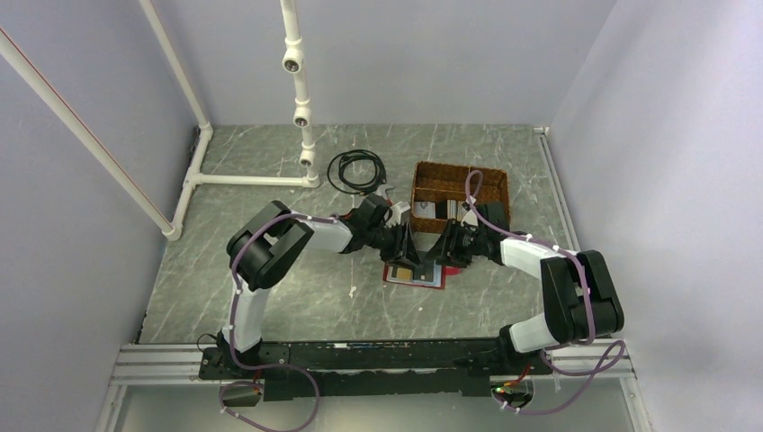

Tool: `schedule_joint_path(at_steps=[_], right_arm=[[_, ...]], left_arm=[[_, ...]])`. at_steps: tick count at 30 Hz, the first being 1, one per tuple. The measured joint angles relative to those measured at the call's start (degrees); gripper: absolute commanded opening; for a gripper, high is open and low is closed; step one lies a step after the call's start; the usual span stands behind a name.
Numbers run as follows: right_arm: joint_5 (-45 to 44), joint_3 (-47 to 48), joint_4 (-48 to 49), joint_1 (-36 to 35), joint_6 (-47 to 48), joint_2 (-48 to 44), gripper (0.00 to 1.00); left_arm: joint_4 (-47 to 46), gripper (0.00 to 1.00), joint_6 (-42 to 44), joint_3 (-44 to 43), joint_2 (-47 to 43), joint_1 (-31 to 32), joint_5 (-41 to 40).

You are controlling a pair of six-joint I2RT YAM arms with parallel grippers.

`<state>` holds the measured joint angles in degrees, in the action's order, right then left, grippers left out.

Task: Put the credit cards into the card holder
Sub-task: Insert the credit card into the card holder.

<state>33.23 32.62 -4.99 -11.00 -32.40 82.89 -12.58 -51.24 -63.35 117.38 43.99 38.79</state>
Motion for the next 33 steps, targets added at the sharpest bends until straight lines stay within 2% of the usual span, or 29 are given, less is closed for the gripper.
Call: schedule_joint_path(at_steps=[5, 9, 10, 13, 15, 21, 27, 33], right_arm=[[-0.6, -0.2, -2.2, 1.6, 0.7, -1.6, 0.57], [-2.5, 0.0, -7.0, 2.0, 3.4, -4.2, 0.59], [-2.7, 0.0, -7.9, 2.0, 3.9, -4.8, 0.58], [-1.8, 0.0, -9.5, 2.0, 4.4, -6.9, 0.51], [-0.5, -0.4, -9.4, 2.0, 4.3, -8.1, 0.46], [4.1, -2.2, -7.1, 2.0, 2.8, -7.9, 0.35], [7.1, -3.7, -3.8, 1.3, 2.2, -4.3, 0.35], [7.7, -4.1, -2.5, 1.1, 2.3, -3.9, 0.39]], left_arm=[[0.4, 0.49, 0.0, 0.6, -0.6, -0.2, 0.4], [7.9, 0.51, 3.8, -0.3, -3.1, -0.7, -0.4], [10.8, 0.48, 5.2, -1.1, -4.0, -0.7, -1.2], [14.6, 0.19, 7.6, -2.1, -6.1, -0.8, -2.2], [14.4, 0.11, 7.8, -2.1, -6.6, -0.8, -2.0], [11.8, 0.07, 7.9, -1.9, -5.4, -0.7, -1.0], [9.3, 0.05, 7.3, -1.4, -3.0, -0.7, -0.7], [8.9, 0.04, 6.8, 0.0, -1.5, -0.8, -0.7]])
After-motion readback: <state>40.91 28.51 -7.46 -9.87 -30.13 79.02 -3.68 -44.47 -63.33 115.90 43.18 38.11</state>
